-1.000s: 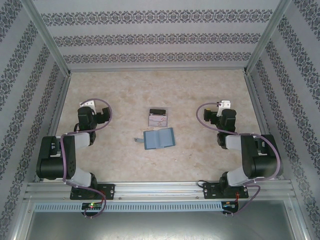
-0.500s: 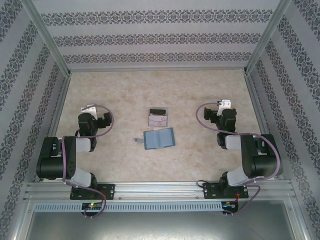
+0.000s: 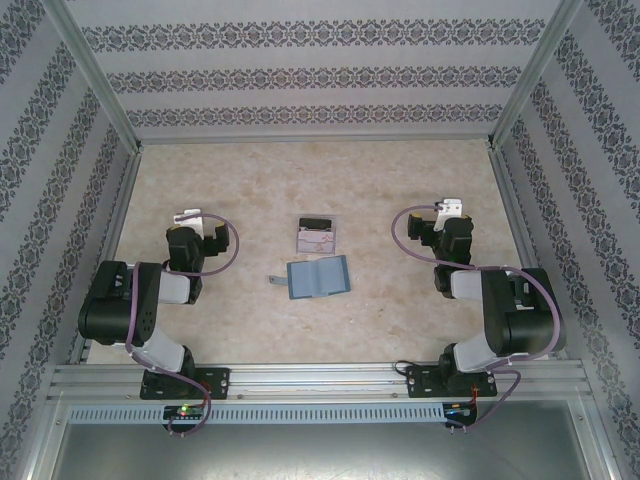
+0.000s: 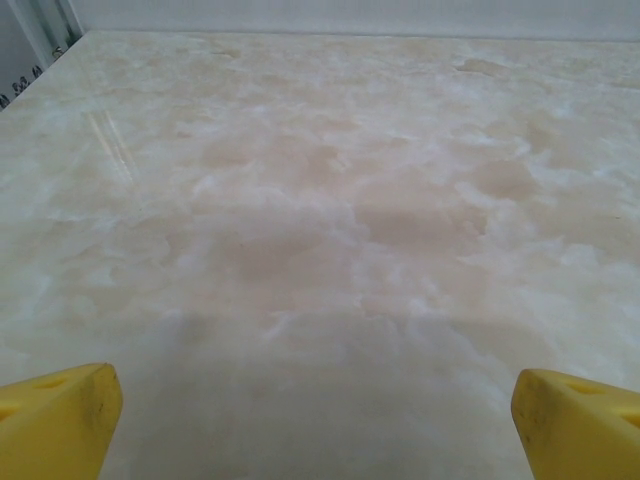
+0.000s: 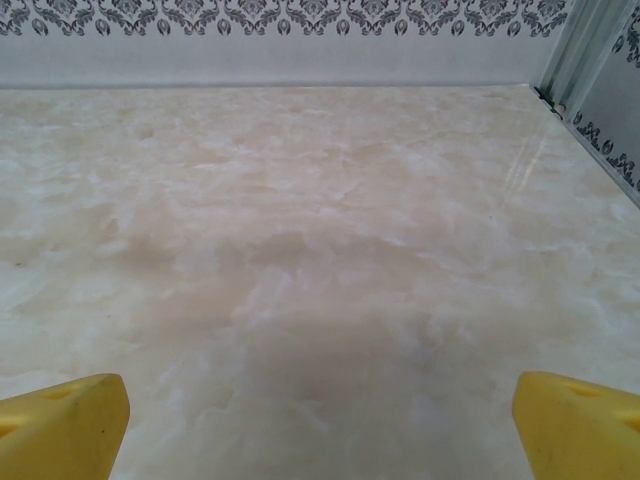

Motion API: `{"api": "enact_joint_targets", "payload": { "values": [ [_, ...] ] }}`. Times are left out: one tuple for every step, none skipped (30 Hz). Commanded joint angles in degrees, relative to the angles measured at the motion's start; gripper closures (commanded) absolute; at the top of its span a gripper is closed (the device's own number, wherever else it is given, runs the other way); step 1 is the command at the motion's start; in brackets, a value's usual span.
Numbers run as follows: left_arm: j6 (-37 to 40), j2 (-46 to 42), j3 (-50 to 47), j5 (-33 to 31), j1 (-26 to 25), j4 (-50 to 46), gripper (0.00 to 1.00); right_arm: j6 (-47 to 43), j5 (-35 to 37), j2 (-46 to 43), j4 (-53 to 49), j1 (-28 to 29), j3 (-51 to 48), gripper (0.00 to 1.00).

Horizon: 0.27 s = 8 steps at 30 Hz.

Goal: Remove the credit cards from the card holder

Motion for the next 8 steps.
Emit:
{"api": "enact_joint_targets", "payload": {
  "values": [
    [1.4,0.2,0.5,-0.8,-0.5,2.6,0.00,-0.4,-1.3,0.2,2.0,0.6,-0.6,0.02],
    [1.4,0.1,0.5,-0.6,-0.5,2.6,0.00,-1.2,-2.3,0.3,2.2,1.0,-0.6,0.02],
    [1.4,0.1,0.5,-0.6,-0.5,2.4,0.00,-1.5,-1.9,0.3,2.4,1.3,-0.7,0.02],
    [1.5,0.2,0.5,-0.4,-0.5,2.6,0.00,-1.5,-2.0,0.4,2.4,1.2,-0.7,0.02],
    [1.5,0.1,0.4,-0.1,-0.5,2.7,0.00,-1.4,-1.9,0.4,2.4,1.2,-0.6,0.02],
    [1.6,0.2,0.5,-0.1,-0.5,2.5,0.00,-1.2,-2.1,0.4,2.3,1.0,-0.6,0.02],
    [1.5,0.1,0.7,-0.1,-0.5,2.2,0.00,-0.8,-2.8,0.3,2.0,0.5,-0.6,0.02],
    [1.6,0.1,0.8,0.0,-0.5,2.0,0.00,-0.4,-2.6,0.1,1.9,0.3,-0.6,0.02]
  ]
}}
